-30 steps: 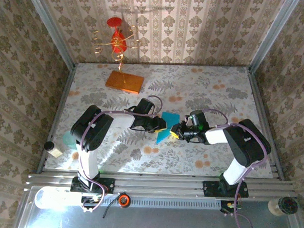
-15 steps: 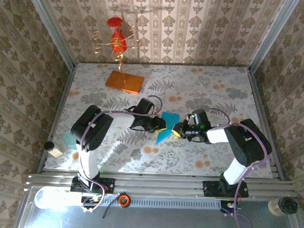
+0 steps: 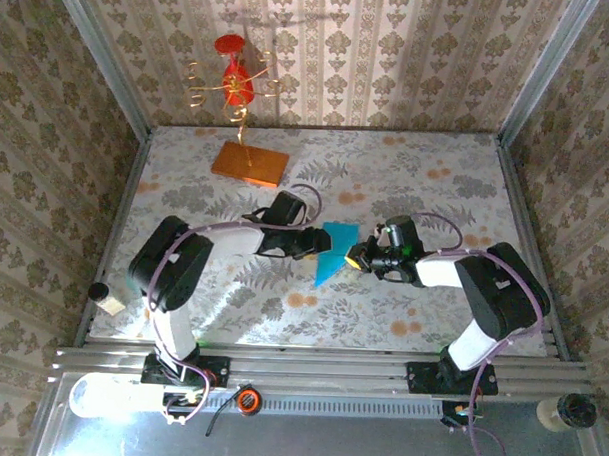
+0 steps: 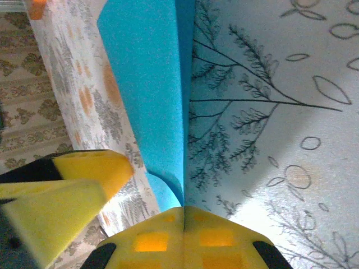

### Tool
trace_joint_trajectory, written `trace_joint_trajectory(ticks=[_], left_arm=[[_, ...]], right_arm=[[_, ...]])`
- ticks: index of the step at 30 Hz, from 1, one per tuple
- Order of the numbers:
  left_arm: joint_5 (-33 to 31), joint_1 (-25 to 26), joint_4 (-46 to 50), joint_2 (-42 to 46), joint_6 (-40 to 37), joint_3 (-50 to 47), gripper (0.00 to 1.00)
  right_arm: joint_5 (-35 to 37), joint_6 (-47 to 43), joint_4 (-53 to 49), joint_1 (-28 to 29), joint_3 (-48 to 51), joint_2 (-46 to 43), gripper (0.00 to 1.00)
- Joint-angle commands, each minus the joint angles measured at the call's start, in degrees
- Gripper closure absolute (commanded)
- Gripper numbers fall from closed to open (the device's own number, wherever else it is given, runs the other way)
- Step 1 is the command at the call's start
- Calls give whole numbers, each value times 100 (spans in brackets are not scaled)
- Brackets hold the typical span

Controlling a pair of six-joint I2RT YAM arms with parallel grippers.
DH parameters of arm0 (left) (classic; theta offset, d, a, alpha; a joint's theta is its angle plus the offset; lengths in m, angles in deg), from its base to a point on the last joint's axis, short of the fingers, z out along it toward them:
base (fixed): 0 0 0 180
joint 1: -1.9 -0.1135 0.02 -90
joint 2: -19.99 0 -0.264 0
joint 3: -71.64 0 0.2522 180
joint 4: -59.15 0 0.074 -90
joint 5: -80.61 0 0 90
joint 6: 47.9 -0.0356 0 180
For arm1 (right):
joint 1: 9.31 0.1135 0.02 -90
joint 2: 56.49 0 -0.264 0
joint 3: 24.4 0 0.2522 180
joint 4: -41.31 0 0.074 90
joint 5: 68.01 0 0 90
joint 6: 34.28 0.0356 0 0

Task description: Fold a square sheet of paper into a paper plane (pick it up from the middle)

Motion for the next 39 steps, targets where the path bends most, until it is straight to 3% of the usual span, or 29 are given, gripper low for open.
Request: trace_joint_trajectory(ticks=[1, 4, 8, 9, 13, 18, 22, 32, 39], left_arm=[[-627, 80, 97, 556, -460, -179, 43], [-928, 149, 2, 857, -824, -463, 31], [-1590, 317, 61, 1323, -1301, -846, 3], [-1727, 371, 77, 1412, -1421, -918, 0], [-2300, 598, 294, 1576, -1716, -995, 0], [-3257, 1287, 438, 1507, -2532, -820, 0], [-3613, 1602, 405, 1307, -2921, -678, 1], [-3682, 2043, 47, 834, -4002, -452, 6], [-3581, 2051, -177, 574, -4359, -401, 13]], right_arm=[[252, 91, -365, 47, -132, -292, 93], [312, 66, -671, 62, -238, -370, 93], [301, 73, -796, 58, -298, -371, 94], [305, 81, -838, 66, -324, -371, 94], [355, 156, -1022, 140, -440, -345, 94], [415, 328, -1259, 265, -632, -211, 96], [462, 441, -1280, 322, -725, -122, 97], [513, 643, -1377, 340, -765, -70, 96], [470, 763, -1240, 345, -714, -14, 96]])
